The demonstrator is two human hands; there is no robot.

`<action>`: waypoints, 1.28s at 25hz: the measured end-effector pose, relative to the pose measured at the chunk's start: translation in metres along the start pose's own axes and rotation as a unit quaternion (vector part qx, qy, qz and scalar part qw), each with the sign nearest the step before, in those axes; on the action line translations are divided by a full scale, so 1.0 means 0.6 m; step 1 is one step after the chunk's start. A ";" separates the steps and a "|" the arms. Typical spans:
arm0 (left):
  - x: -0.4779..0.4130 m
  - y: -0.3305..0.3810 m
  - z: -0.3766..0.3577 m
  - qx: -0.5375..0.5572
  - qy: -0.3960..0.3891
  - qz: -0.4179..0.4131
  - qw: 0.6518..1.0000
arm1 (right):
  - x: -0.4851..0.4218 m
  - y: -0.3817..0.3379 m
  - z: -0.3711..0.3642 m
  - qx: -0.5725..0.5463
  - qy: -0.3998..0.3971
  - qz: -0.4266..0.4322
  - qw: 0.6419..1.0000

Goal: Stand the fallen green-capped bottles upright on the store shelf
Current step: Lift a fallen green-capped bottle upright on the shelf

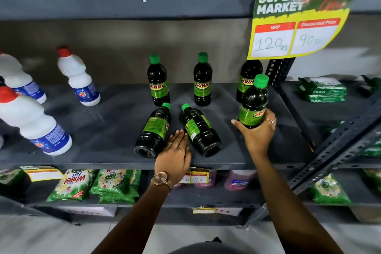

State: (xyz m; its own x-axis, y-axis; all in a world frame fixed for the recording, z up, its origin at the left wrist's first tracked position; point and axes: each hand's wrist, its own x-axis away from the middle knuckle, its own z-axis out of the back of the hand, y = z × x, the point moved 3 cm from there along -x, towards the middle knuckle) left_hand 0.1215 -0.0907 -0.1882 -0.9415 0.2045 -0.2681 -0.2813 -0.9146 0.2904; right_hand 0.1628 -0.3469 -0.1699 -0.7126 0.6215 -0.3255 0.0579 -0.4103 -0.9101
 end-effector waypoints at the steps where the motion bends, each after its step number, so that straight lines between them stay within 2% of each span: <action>1: 0.000 0.001 0.001 0.002 0.002 0.002 1.000 | -0.002 -0.008 -0.002 0.031 0.022 -0.012 0.999; 3: 0.001 0.002 0.001 0.002 0.000 0.000 1.000 | 0.000 -0.016 -0.005 0.047 0.029 -0.029 0.998; 7: 0.000 0.000 -0.003 -0.008 -0.006 -0.003 1.000 | 0.009 0.007 0.008 -0.015 -0.040 -0.006 0.999; 14: 0.002 0.003 0.002 0.015 0.000 0.007 1.000 | 0.025 -0.004 0.031 -0.004 -0.026 -0.025 0.999; 20: 0.004 0.008 0.005 0.021 -0.005 0.015 1.000 | 0.123 0.028 0.118 0.028 -0.012 -0.018 0.999; 25: 0.006 0.019 0.011 0.021 -0.006 0.018 1.000 | 0.142 0.027 0.131 0.041 -0.004 -0.005 0.999; 32: 0.030 0.024 0.020 0.100 -0.062 0.011 0.993 | 0.145 0.024 0.126 0.020 -0.007 -0.025 0.999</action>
State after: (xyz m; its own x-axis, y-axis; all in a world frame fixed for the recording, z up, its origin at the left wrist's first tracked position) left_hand 0.0982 -0.0961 -0.1778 -0.9600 0.2375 -0.1485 -0.2798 -0.8348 0.4741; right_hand 0.0487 -0.3489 -0.1918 -0.7237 0.6324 -0.2762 -0.0058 -0.4058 -0.9140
